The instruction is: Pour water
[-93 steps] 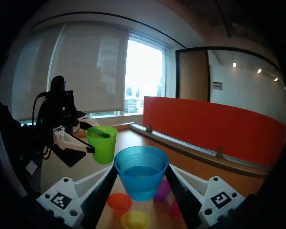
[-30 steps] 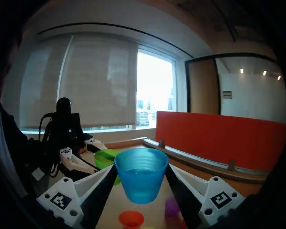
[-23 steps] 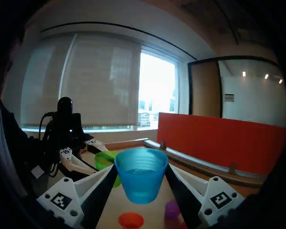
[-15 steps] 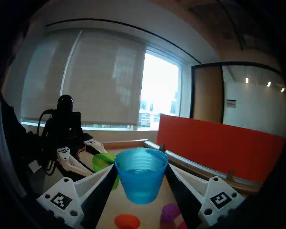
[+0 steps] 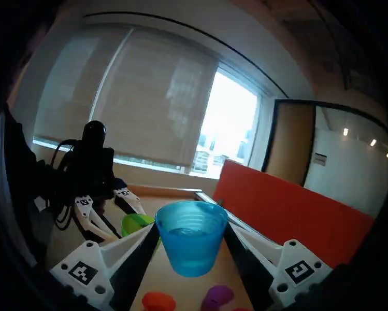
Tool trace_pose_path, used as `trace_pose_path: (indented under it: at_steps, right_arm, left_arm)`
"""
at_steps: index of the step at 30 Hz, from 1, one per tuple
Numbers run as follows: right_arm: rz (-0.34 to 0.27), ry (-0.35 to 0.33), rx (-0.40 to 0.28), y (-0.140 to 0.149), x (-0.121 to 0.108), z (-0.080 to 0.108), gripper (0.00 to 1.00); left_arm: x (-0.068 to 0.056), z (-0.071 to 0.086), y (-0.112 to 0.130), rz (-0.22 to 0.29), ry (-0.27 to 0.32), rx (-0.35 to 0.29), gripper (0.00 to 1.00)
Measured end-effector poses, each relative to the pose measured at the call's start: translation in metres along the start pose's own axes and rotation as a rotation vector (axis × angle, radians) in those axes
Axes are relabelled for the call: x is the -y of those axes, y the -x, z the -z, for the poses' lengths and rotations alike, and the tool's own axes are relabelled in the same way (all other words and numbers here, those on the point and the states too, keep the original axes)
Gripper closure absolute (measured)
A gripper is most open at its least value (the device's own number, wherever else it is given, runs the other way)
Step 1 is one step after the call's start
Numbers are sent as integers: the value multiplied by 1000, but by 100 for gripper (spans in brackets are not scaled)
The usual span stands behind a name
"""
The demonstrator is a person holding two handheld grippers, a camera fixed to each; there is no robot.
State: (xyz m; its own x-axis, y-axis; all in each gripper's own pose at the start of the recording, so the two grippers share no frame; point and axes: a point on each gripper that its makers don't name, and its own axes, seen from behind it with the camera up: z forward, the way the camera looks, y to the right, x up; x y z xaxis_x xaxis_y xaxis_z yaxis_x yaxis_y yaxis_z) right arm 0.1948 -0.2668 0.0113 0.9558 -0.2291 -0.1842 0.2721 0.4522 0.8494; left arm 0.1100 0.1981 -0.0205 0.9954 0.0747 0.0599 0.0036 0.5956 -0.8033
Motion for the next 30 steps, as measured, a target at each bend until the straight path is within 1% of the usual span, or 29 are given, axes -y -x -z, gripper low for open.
trace_pose_path:
  at_steps: [6,12,18,24,30]
  right_arm:
    - [64,-14,15,-6,-2,-4,10]
    - [122,-32,27,-11,-1,-10,10]
    - [174,-46,31,-15,0,-16,10]
    - [239,-54,37,-18,0,-23,10]
    - [292,-58,29,-26,-1,-27,10]
  left_arm:
    - [-1,2,0,4,2,-4,17]
    - [1,4,-1,-1,-8,-8,17]
    - [3,7,-1,5,-13,-12,17]
    - [4,9,0,6,-14,-12,17]
    - [6,10,1,12,-15,-16,17]
